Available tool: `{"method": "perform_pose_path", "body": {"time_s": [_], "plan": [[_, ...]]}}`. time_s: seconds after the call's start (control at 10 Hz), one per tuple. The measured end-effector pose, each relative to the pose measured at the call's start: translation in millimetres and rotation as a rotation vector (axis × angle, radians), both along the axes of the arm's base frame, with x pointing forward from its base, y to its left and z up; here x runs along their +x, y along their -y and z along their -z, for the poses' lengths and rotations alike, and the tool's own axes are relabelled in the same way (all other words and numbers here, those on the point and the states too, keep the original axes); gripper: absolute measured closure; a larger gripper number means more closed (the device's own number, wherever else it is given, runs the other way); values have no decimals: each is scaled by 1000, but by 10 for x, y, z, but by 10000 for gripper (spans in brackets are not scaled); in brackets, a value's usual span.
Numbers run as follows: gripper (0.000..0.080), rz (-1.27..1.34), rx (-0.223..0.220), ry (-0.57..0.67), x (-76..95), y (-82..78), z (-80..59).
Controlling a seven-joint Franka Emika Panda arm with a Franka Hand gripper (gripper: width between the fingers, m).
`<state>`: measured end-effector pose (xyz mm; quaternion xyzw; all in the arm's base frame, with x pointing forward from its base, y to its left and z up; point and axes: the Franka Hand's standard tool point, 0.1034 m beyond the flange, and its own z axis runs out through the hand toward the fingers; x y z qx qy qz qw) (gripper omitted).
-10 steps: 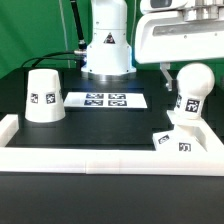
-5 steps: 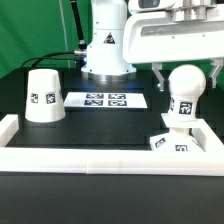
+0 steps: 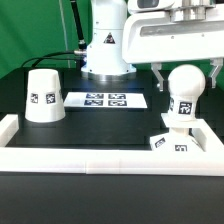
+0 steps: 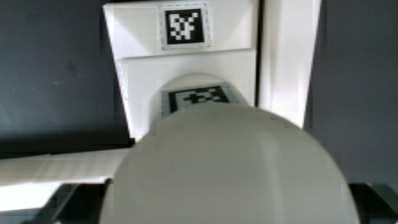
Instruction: Assemble lamp
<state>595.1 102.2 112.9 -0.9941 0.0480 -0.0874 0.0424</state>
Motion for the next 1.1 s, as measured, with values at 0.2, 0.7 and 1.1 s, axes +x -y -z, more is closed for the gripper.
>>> {"method": "perform_pose_path", "body": {"time_s": [0.2, 0.7, 1.1], "plan": [[220, 187, 61, -13, 16, 4, 10], [220, 584, 152, -25, 42, 22, 6], [220, 820, 212, -53, 43, 29, 4]]}}
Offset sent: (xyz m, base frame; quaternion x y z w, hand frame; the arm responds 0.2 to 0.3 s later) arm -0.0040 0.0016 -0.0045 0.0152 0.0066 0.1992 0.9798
